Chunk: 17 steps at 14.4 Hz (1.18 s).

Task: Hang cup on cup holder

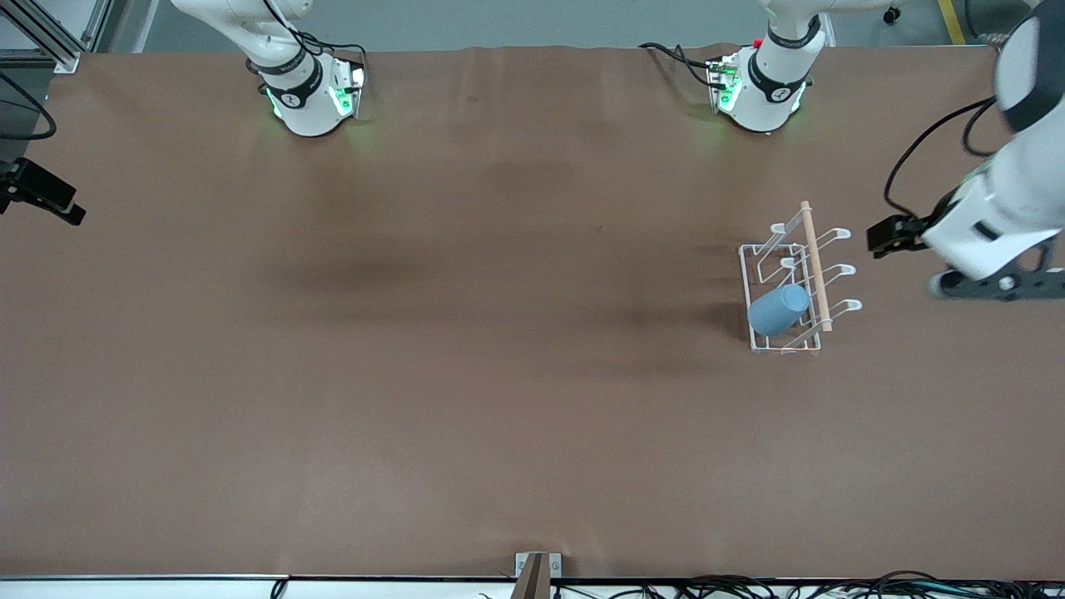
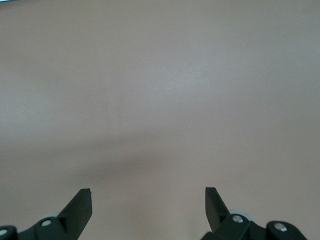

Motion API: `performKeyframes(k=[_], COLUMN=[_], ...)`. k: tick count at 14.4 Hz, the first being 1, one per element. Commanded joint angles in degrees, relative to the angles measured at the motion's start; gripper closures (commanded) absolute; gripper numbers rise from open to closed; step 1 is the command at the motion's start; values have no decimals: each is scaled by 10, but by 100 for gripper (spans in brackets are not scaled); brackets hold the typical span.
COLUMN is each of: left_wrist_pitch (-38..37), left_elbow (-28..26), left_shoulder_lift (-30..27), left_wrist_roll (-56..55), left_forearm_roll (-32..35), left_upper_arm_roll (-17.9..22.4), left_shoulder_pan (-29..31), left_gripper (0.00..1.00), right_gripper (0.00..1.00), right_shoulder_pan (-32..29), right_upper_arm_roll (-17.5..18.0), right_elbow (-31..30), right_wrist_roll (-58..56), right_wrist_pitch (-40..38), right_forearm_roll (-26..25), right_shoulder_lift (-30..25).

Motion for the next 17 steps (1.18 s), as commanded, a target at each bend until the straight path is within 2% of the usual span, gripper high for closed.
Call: performKeyframes(k=[1, 6, 8, 12, 17], left_wrist_pitch=[27, 41, 52, 55, 61], left_elbow=[-61, -96, -98, -68, -71], left_shoulder_lift=[-76, -127, -126, -104, -100], left_wrist_roll=[-12, -10, 1, -4, -12], left_forearm_roll=[-45, -56, -50, -64, -70], left_upper_arm_roll=[38, 39, 37, 36, 39], left_shoulder_pan=[-20, -20, -20, -21, -25], left_gripper=[0, 0, 0, 0, 0], right_gripper=[0, 0, 0, 0, 0], right_shoulder_pan=[-1, -3, -3, -4, -6], right_upper_arm_roll=[1, -1, -1, -1, -2], right_elbow=[9, 8, 8, 8, 8], right_wrist_roll=[9, 5, 6, 6, 5], right_wrist_pitch=[-7, -8, -8, -8, -8], right_forearm_roll=[-1, -1, -1, -1, 0], right_shoulder_lift=[3, 3, 3, 4, 4])
